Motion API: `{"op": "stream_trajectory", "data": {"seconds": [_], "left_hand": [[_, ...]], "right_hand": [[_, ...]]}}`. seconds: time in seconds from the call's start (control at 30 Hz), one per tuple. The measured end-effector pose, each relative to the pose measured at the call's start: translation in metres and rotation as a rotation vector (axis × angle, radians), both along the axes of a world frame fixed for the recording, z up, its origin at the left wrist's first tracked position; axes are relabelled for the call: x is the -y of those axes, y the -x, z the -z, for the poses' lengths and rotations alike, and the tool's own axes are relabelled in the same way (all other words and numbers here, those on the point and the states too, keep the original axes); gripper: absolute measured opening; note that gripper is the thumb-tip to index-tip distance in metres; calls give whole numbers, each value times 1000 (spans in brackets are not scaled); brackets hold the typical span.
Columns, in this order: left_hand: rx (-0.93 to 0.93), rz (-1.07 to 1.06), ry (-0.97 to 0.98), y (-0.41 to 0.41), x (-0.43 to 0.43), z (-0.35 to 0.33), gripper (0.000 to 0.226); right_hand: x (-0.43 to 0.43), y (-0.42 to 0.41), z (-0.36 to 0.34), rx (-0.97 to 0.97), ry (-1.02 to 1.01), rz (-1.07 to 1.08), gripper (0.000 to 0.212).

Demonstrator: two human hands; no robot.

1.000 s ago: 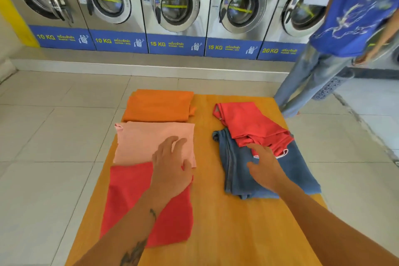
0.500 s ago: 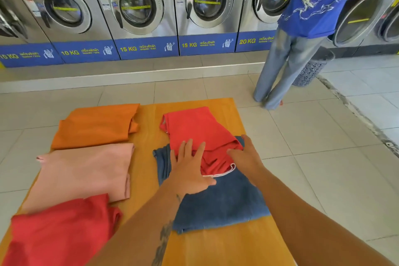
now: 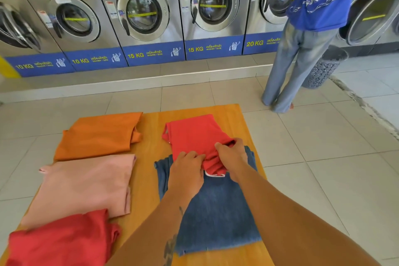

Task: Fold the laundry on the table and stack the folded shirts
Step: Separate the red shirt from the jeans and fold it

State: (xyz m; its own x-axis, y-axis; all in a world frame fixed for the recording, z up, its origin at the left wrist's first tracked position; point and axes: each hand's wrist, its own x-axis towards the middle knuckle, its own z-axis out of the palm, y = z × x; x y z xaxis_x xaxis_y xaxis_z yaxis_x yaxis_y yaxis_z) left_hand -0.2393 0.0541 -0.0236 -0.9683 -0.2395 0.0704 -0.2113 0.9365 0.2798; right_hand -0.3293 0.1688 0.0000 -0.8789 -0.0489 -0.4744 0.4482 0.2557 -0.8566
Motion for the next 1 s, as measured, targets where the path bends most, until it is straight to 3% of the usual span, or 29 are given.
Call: {"op": "stream_trajectory", "data": {"seconds": [0.1,0.27,0.47,0.63,0.73,0.87,1.0], "left_hand": [[-48,55,-74,-12,1,4,36],[-6,175,-325,-45,23,-4,56],[-130,-1,-555,-89,79,-48,58],[-206,-140,-712,-127,132,-83,50],[-278,-200,-798,-154,157,-103,46],[-307,-262,-868,-195,183,-119,57],[-303,-287,-1280,-244,200,-127,71]], "right_hand": [[10,-6,-4,-77,-112,-6,36],[14,-10,-24,-268,-165,-79,53],[41,-38,-97,-677,-327,-421,50],[67,-86,-154,-826,-463,-670,54],[82,-118,-183,-899,-449,-755,55],[93,-164,-214,-934,-341,-831,58],[100,-215,-224,-827,-206,-919,60]]}}
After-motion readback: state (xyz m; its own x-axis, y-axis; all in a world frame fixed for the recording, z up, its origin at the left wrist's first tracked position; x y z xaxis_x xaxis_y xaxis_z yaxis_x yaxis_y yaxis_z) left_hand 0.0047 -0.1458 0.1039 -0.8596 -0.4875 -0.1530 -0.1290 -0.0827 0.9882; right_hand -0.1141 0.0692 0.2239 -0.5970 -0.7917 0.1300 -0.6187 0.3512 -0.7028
